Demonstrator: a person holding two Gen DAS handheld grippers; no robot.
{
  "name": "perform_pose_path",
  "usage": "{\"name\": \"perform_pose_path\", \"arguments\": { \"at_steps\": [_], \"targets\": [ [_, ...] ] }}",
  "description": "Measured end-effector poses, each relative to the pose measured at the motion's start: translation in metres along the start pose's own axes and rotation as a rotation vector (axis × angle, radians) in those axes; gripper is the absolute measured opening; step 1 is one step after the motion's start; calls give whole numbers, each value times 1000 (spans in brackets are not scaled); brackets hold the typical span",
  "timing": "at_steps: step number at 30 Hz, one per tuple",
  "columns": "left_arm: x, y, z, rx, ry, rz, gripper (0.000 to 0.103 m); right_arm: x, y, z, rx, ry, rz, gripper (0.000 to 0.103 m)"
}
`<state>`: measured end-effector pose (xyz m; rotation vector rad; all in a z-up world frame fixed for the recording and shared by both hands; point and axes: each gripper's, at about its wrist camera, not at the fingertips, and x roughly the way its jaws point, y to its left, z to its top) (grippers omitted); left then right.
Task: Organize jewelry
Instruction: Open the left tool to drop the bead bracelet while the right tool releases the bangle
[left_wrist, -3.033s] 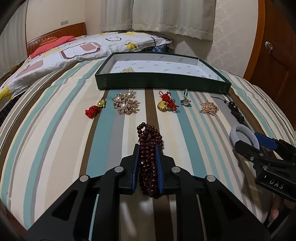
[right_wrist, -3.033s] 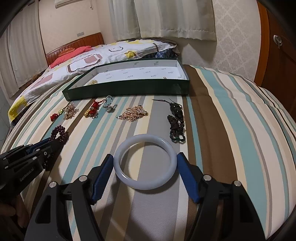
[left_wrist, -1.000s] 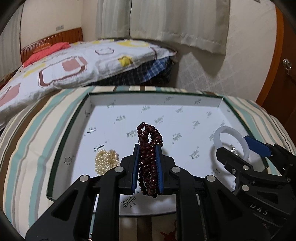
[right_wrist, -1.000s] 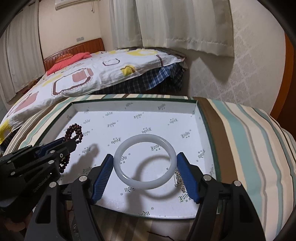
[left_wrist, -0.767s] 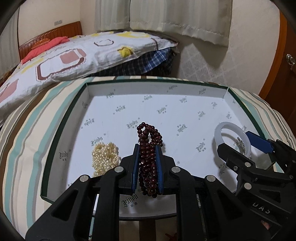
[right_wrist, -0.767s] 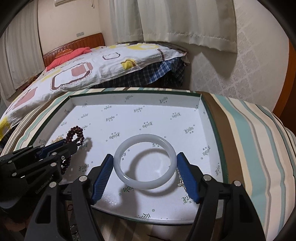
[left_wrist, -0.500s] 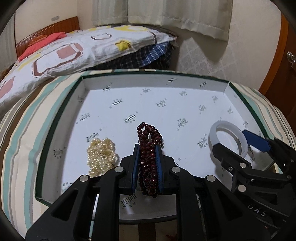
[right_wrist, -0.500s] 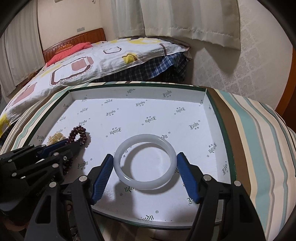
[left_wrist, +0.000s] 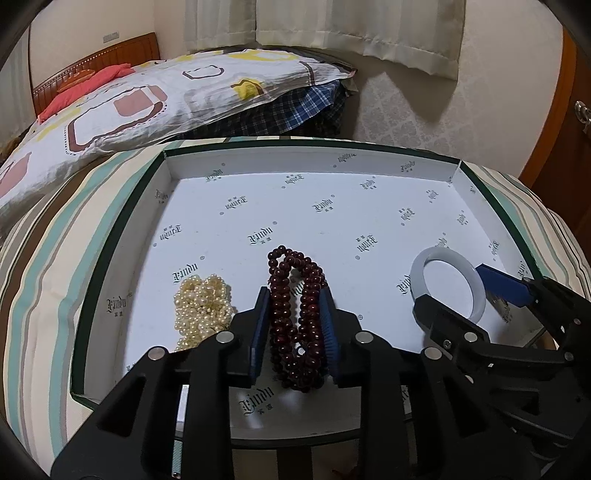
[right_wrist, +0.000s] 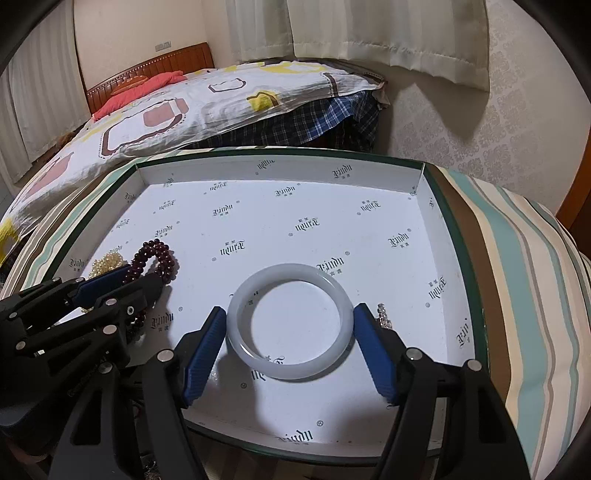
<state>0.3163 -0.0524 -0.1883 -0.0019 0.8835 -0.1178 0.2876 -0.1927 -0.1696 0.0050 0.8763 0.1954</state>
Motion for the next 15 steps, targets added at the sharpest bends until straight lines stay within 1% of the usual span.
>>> {"name": "perform_pose_path", "arguments": {
  "at_steps": [3, 6, 15],
  "targets": [
    [0, 1, 0, -3, -1, 10, 32, 0, 0, 0, 0, 0, -1, 69],
    [-2, 2, 0, -7, -7, 15, 39, 0, -1, 0, 1, -1, 0, 69],
    [-10, 6, 0, -14, -26, 23, 50, -3, -4, -2, 12, -8, 0, 70]
  ]
}}
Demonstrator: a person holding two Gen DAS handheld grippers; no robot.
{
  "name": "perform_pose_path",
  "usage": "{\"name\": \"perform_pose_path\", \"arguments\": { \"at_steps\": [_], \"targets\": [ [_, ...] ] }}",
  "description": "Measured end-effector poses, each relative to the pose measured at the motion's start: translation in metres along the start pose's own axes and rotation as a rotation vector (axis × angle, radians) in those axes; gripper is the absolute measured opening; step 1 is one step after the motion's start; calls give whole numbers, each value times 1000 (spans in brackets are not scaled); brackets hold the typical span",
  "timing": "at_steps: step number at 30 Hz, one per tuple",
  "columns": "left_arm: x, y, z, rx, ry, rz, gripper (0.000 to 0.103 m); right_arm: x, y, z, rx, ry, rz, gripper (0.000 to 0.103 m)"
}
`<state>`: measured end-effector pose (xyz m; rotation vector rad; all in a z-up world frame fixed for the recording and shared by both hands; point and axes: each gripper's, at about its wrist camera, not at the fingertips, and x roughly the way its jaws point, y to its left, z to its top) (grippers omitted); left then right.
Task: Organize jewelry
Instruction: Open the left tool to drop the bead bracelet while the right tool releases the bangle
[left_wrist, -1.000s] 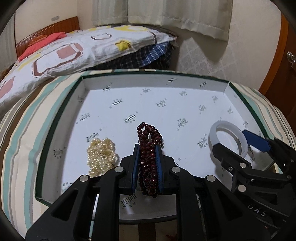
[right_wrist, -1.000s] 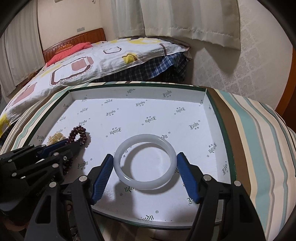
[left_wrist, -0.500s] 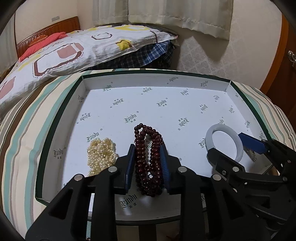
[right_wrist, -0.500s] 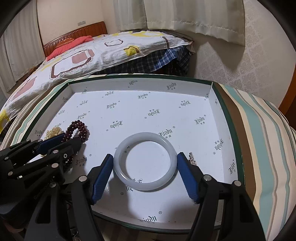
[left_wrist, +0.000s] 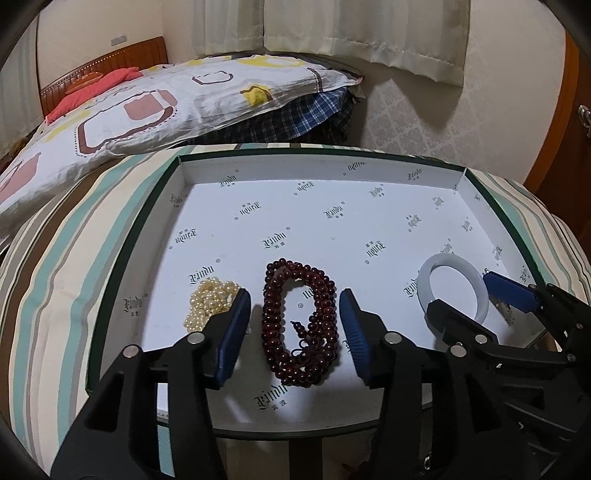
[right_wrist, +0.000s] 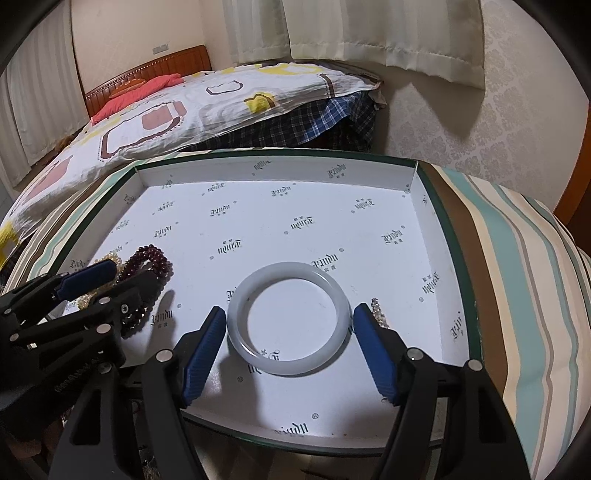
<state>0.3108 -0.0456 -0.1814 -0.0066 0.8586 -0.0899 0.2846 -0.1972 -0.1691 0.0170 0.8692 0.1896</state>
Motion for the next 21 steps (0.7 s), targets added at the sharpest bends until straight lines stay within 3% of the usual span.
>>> {"name": "perform_pose_path", "arguments": {
  "at_steps": [11, 21],
  "targets": [
    [-18, 2, 1, 1, -46, 18, 69, -15, -3, -1, 13, -31, -6, 71],
    [-47, 2, 0, -2, -117, 10, 76, -39, -3, -2, 22, -81, -9, 71]
  ]
}}
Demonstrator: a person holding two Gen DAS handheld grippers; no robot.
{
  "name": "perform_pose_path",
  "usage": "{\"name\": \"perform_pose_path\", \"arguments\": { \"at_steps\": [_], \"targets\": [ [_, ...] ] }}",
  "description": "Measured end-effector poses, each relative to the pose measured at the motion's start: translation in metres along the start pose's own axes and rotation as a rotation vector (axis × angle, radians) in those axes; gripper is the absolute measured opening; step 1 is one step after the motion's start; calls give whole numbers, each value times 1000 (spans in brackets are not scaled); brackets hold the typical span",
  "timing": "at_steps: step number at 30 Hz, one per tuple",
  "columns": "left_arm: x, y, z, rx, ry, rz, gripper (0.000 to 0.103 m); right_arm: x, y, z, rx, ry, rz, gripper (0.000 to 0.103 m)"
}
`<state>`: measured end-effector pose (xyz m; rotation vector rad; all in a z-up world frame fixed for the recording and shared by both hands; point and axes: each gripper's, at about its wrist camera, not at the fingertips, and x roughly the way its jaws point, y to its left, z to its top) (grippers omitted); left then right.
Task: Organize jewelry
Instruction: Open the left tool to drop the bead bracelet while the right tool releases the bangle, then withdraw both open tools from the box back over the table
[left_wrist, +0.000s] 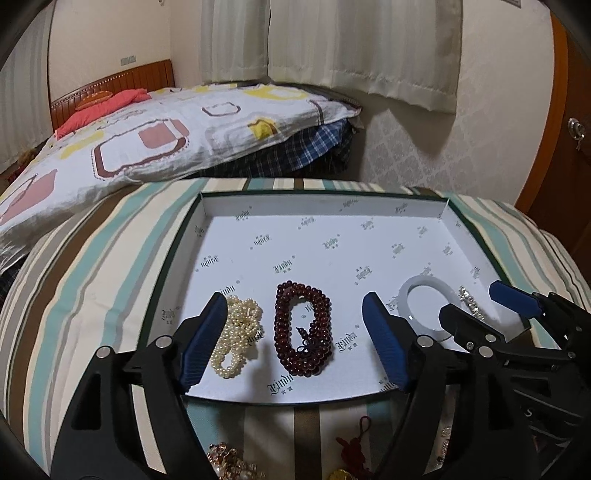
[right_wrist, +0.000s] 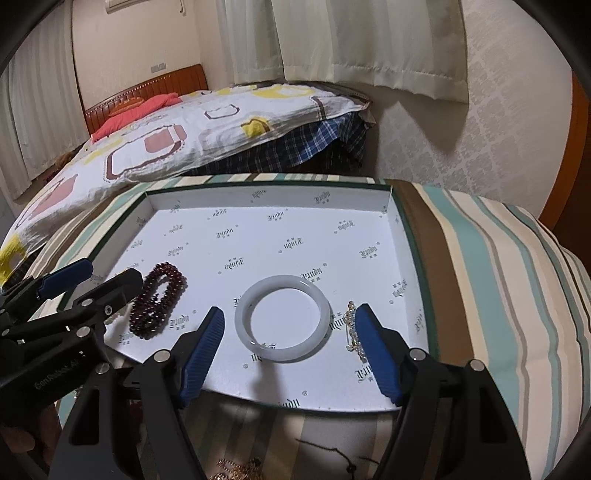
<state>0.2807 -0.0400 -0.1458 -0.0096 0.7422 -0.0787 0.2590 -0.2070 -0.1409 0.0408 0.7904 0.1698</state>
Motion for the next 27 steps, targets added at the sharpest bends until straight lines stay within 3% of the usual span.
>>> {"name": "perform_pose_path", "arguments": {
  "at_steps": [11, 27],
  "targets": [
    [-51, 6, -13, -13, -107, 5, 78, -36, -3, -16, 19, -48, -7, 71],
    [-109, 32, -64, -50, -140, 56, 78, -86, 0, -68, 41, -98, -45, 71]
  ]
}}
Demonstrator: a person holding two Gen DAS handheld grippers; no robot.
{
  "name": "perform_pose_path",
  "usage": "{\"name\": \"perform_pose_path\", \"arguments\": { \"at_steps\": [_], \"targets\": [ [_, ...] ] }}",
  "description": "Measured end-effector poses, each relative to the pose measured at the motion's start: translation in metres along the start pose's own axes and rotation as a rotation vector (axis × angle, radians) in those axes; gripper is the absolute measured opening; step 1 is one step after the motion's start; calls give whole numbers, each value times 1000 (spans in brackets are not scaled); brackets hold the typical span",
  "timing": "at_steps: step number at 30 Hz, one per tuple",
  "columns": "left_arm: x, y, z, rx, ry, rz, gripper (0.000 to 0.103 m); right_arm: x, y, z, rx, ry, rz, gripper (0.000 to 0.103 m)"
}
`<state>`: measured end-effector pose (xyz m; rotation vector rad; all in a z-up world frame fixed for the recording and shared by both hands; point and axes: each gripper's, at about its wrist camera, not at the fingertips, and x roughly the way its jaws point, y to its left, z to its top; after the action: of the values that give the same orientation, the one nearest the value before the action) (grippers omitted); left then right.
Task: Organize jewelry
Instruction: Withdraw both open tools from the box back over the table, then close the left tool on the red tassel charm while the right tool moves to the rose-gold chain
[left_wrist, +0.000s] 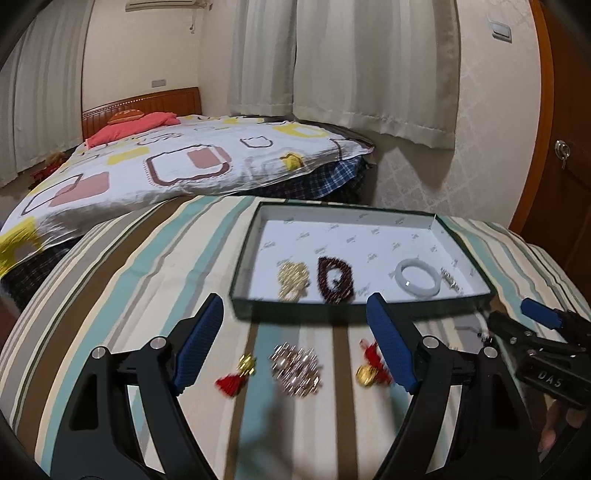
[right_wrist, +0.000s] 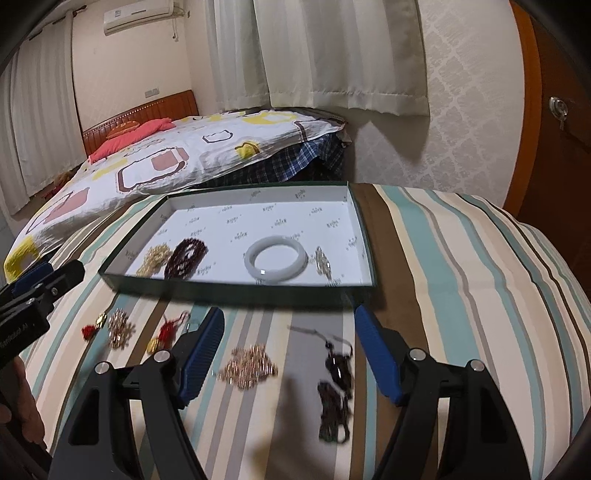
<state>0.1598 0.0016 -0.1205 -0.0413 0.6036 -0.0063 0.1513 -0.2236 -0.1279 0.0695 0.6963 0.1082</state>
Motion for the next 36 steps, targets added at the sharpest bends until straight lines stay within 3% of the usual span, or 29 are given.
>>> {"name": "perform_pose_path", "arguments": {
  "at_steps": [11, 20, 26, 31, 34, 36],
  "targets": [
    [-15, 25, -41, -20, 73, 49, 78, -19, -3, -37, -2, 19, -15, 71],
    [-1, 38, -47, -34, 120, 69, 77, -19, -4, -44, 3, 24, -12, 71],
    [22, 46, -45, -36, 179, 70, 59, -13, -3, -44, 5, 43, -3, 71],
    [39, 49, -44, -36, 230, 52, 56, -7, -3, -41, 8, 57, 6, 71],
    [45, 51, -44, -43, 256, 33, 46, -4, -3, -40, 7, 64, 10, 71],
    [49, 52, -45, -49, 275, 19, 34, -1, -2, -39, 7, 71, 15, 71]
  ]
}}
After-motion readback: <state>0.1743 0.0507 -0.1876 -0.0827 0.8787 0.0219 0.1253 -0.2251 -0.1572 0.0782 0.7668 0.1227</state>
